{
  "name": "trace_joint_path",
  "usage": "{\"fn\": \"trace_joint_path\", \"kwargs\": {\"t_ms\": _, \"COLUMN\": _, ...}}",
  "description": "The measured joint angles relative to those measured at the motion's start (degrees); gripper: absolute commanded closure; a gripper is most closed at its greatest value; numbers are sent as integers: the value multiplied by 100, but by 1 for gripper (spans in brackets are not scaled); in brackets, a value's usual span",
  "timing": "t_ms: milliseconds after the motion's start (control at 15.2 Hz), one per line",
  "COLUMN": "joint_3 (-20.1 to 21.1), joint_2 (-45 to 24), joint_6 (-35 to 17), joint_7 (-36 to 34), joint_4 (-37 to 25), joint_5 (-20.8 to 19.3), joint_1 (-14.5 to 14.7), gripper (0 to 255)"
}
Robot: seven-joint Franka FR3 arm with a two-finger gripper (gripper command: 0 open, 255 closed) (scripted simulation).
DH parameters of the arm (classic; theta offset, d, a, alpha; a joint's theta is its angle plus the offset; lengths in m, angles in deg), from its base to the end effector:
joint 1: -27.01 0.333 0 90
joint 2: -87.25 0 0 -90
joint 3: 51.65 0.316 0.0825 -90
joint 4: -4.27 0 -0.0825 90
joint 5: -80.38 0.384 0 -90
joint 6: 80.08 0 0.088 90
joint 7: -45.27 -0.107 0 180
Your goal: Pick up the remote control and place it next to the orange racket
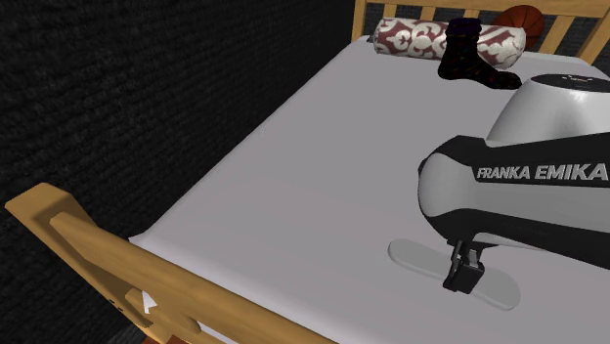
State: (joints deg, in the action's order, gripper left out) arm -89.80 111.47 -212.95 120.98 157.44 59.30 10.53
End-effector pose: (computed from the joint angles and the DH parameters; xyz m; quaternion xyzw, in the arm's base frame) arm 0.2347 -0.3171 0.3434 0.9454 0.3256 -0.0018 0.0110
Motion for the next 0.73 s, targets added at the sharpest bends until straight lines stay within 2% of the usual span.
{"fn": "trace_joint_path", "kwargs": {"t_ms": 330, "joint_3": 295, "joint_2": 519, "joint_6": 832, "joint_7": -76, "joint_4": -326, "joint_5": 17, "joint_1": -74, "gripper": 0}}
{"fn": "trace_joint_path", "kwargs": {"t_ms": 726, "joint_3": 315, "joint_2": 566, "joint_6": 930, "joint_7": -68, "joint_4": -371, "joint_5": 20, "joint_1": -86, "gripper": 0}}
